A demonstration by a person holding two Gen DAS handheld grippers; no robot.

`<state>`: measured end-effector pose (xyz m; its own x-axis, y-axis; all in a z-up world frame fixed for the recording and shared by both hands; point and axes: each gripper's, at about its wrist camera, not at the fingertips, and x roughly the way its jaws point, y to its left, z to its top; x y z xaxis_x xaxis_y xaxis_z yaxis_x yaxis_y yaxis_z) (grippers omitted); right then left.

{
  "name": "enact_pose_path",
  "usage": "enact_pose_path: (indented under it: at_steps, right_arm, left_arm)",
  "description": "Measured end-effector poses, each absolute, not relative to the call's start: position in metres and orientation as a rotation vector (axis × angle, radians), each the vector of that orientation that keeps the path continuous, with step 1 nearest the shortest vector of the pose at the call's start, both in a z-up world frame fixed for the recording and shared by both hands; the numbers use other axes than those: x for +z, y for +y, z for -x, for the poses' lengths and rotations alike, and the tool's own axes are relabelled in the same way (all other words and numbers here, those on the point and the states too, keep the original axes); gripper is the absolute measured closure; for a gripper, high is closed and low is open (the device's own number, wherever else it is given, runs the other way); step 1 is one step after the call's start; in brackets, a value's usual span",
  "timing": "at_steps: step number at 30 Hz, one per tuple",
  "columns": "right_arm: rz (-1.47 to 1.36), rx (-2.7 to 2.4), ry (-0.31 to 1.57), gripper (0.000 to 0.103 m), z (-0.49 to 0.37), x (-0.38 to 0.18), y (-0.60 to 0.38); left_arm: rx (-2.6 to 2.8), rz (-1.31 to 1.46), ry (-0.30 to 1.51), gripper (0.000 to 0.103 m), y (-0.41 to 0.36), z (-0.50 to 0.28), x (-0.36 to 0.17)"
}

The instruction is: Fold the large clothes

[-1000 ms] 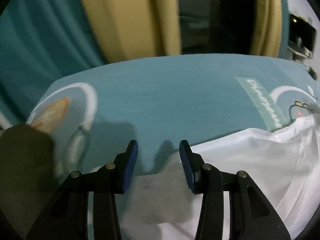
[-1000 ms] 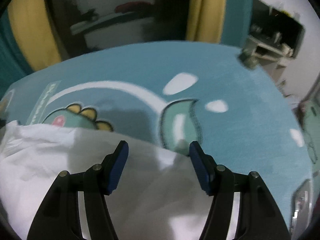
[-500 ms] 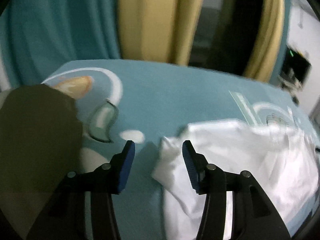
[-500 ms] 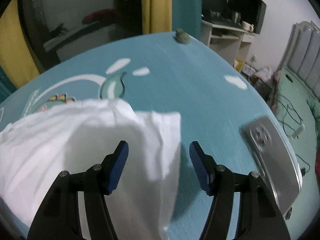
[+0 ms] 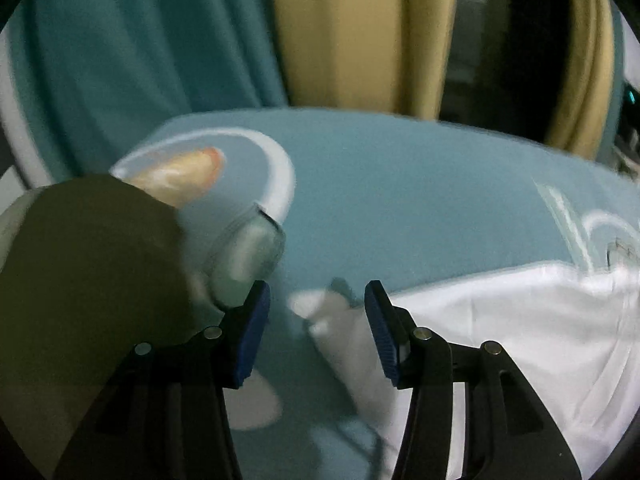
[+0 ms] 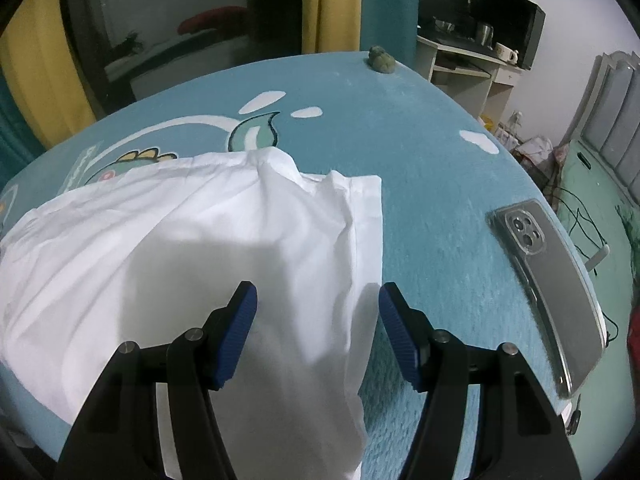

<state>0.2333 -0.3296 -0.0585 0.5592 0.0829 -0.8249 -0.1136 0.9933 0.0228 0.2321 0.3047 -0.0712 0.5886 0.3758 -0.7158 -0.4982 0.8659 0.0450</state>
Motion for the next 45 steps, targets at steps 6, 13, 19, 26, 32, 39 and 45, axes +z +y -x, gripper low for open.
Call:
enact_pose_path:
  at_steps: [6, 13, 19, 26, 32, 39, 45]
  right_arm:
    - [0.045, 0.108, 0.980, 0.040, -0.224, -0.059, -0.331]
    - [0.019, 0.148, 0.973, 0.040, -0.202, -0.059, -0.336]
    - [0.028, 0.185, 0.990, 0.040, -0.185, -0.064, -0.341]
    - [-0.017, 0.196, 0.970, 0.040, -0.163, -0.066, -0.357]
    - [-0.044, 0.263, 0.940, 0.090, -0.151, -0.065, -0.351]
    - [-0.020, 0.276, 0.878, 0.094, -0.137, -0.053, -0.354]
    - [0.002, 0.283, 0.836, 0.095, -0.127, -0.038, -0.364]
  left_arm:
    - [0.475, 0.244, 0.739, 0.051, 0.313, -0.197, -0.052]
    - [0.201, 0.259, 0.867, 0.051, 0.257, -0.150, -0.071]
    - [0.165, 0.160, 0.921, 0.050, 0.216, -0.121, -0.088]
    - [0.180, 0.091, 0.904, 0.070, 0.196, -0.115, -0.089]
    - [0.151, 0.152, 0.855, 0.099, 0.193, -0.096, -0.073]
    - [0.145, 0.278, 0.810, 0.099, 0.204, -0.066, -0.060]
    - [0.150, 0.293, 0.799, 0.099, 0.203, -0.046, -0.052]
